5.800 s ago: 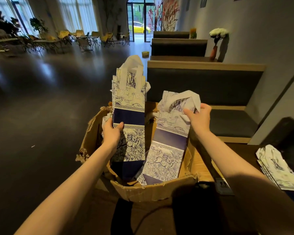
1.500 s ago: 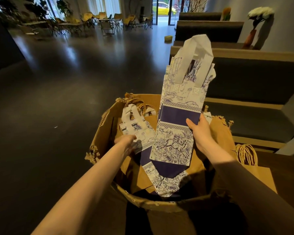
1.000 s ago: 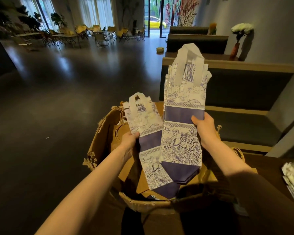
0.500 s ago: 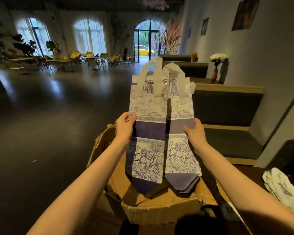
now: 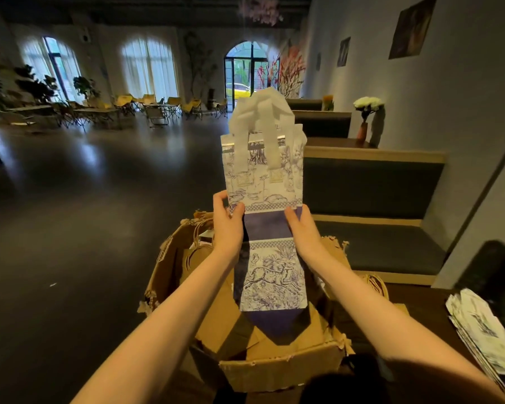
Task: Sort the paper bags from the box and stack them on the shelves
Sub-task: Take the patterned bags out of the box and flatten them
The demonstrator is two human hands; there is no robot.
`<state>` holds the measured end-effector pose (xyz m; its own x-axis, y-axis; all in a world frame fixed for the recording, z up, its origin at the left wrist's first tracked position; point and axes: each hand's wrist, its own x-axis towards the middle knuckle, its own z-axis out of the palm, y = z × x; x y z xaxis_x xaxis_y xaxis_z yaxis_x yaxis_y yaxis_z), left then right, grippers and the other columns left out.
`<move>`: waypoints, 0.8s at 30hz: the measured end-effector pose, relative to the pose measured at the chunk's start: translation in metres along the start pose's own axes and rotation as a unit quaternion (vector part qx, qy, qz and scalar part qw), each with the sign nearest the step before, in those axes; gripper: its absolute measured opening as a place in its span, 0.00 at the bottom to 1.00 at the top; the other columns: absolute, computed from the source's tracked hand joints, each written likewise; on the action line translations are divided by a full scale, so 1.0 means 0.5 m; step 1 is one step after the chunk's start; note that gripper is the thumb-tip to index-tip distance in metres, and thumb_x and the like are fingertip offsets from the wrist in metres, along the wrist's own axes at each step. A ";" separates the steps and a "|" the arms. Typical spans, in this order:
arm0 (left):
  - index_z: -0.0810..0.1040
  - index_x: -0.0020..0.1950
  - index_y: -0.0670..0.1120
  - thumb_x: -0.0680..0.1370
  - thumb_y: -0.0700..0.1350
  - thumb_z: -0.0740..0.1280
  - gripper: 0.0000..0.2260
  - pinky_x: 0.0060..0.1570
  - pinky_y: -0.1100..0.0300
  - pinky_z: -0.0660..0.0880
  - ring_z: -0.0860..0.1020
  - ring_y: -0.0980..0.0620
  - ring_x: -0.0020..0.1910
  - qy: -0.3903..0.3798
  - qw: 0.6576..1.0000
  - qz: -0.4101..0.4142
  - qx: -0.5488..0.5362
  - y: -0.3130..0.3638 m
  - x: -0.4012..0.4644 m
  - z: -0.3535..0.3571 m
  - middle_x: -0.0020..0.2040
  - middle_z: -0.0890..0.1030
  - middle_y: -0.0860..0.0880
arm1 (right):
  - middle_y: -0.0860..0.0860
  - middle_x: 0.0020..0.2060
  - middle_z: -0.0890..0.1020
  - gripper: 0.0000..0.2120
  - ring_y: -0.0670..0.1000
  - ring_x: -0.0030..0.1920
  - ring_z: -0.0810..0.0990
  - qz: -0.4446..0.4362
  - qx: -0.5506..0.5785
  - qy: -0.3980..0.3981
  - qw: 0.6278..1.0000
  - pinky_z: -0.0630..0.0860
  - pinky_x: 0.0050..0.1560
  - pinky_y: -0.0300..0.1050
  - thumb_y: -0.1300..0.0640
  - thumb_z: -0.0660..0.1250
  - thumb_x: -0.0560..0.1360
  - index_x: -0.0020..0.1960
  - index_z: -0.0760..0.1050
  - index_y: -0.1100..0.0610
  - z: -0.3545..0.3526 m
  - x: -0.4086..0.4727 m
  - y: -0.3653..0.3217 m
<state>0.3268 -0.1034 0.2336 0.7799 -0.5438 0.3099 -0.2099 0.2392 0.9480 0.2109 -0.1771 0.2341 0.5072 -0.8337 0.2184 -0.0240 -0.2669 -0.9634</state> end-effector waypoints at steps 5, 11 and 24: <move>0.61 0.67 0.47 0.79 0.36 0.62 0.19 0.44 0.68 0.77 0.77 0.56 0.52 0.000 0.999 0.039 0.003 -0.029 0.008 -0.012 0.58 0.76 0.45 | 0.53 0.65 0.73 0.21 0.51 0.65 0.71 0.002 -0.104 -0.022 0.994 0.68 0.54 0.36 0.61 0.65 0.77 0.67 0.62 0.61 0.009 0.015 0.009; 0.66 0.68 0.44 0.79 0.38 0.61 0.17 0.52 0.65 0.68 0.74 0.51 0.60 0.002 0.989 0.027 0.142 -0.048 0.007 -0.021 0.61 0.76 0.49 | 0.53 0.70 0.68 0.31 0.53 0.69 0.67 -0.018 -0.183 -0.027 0.983 0.67 0.63 0.44 0.58 0.61 0.80 0.76 0.47 0.59 0.034 0.024 0.023; 0.43 0.77 0.55 0.76 0.56 0.66 0.39 0.72 0.43 0.59 0.60 0.51 0.74 -0.094 0.977 0.104 0.160 -0.082 0.021 -0.030 0.76 0.58 0.53 | 0.55 0.71 0.67 0.36 0.57 0.69 0.68 -0.034 -0.212 -0.020 0.977 0.70 0.66 0.60 0.54 0.59 0.80 0.77 0.39 0.50 0.030 0.039 0.045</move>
<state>0.3522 -0.1068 0.1971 0.5845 -0.6556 0.4780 -0.5502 0.1127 0.8274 0.2333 -0.1921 0.2143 0.5532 -0.7894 0.2659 -0.3384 -0.5047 -0.7942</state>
